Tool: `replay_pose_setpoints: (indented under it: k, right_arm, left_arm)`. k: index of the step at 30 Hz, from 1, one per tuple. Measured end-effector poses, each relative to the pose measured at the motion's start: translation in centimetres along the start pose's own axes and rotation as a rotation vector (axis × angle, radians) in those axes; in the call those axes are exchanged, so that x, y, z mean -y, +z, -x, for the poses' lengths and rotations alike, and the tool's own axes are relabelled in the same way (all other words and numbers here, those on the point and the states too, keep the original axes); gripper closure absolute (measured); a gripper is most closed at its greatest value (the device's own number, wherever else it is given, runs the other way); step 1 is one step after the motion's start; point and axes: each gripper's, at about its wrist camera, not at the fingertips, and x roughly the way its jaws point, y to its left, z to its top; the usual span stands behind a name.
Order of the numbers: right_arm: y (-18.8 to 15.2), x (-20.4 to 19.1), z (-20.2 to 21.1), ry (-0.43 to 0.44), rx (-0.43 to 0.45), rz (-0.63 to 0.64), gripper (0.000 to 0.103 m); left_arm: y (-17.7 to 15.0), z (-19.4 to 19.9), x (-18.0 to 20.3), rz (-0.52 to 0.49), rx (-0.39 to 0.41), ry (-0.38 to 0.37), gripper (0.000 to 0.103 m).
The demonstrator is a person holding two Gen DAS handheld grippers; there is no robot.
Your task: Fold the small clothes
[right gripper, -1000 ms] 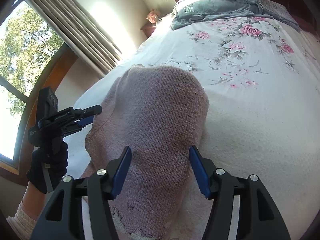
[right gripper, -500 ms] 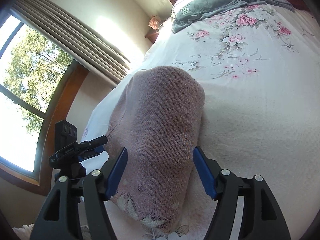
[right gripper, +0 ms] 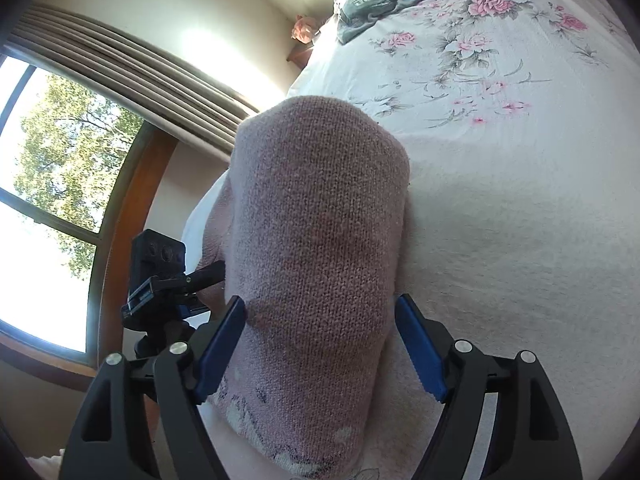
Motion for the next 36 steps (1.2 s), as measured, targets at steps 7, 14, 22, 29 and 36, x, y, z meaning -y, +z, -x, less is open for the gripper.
replay_pose_setpoints:
  k: [7,14,22,29,36]
  right_arm:
    - [0.1,2.0,-3.0,0.115,-0.017,-0.114,0.009]
    - [0.1,1.5,-3.0,0.138,0.003,-0.086,0.023]
    - [-1.3,1.5,1.8,0.259,0.053,-0.084,0.043]
    - [-3.7,2.8,11.4,0.263,0.122,-0.086,0.044]
    - [-7.3,7.0,17.6,0.146,0.169,-0.111,0.044]
  left_arm:
    - [0.4,-0.8,-0.2,-0.025,-0.018,-0.014,0.025]
    - [-0.3,-1.2,0.9,-0.037,-0.021,-0.066,0.059]
    - [-2.2,-0.6,5.4,-0.077,-0.004,-0.208,0.065]
    - [-6.4,-3.9,13.4,-0.148,-0.071,-0.272,0.066]
    - [-10.4,-10.9,17.8,-0.189,-0.139,-0.226,0.066]
